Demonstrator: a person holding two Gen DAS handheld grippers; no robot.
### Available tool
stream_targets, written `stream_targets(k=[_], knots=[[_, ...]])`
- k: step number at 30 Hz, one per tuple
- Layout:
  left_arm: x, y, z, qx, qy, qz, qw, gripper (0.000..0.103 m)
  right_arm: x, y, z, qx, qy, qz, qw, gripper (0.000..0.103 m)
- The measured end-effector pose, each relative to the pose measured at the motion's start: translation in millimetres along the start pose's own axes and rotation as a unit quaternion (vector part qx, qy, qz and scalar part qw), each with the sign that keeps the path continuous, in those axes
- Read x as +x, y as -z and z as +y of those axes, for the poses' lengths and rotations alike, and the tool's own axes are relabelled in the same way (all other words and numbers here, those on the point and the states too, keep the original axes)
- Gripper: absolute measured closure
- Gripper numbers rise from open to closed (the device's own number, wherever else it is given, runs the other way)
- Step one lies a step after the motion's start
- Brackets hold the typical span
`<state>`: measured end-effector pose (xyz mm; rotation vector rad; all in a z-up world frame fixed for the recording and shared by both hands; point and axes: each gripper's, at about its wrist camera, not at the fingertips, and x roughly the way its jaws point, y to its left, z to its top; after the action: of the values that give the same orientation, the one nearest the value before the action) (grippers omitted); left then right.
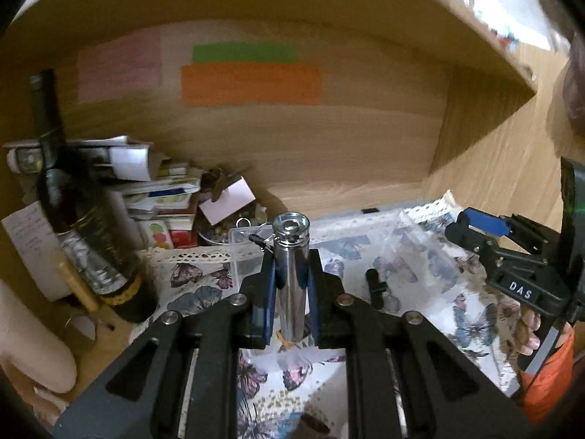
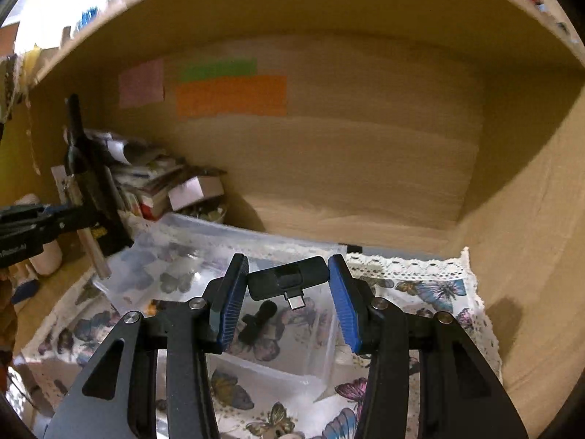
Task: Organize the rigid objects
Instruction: 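Lower the tube and black adapter into the clear box and open both tools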
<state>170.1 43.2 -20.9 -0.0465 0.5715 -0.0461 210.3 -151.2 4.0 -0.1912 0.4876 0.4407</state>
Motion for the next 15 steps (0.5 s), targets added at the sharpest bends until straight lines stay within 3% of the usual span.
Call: stream_targets(k=[9, 15], knots=[[64, 12, -5, 0.036, -0.021, 0.082, 0.9958, 0.088, 56, 20, 6, -0.027, 0.004, 0.082, 0.996, 0.061], [86, 15, -6, 0.042, -0.023, 0.104, 0.9934, 0.088, 70, 27, 10, -0.039, -0.004, 0.108, 0.993, 0.061]])
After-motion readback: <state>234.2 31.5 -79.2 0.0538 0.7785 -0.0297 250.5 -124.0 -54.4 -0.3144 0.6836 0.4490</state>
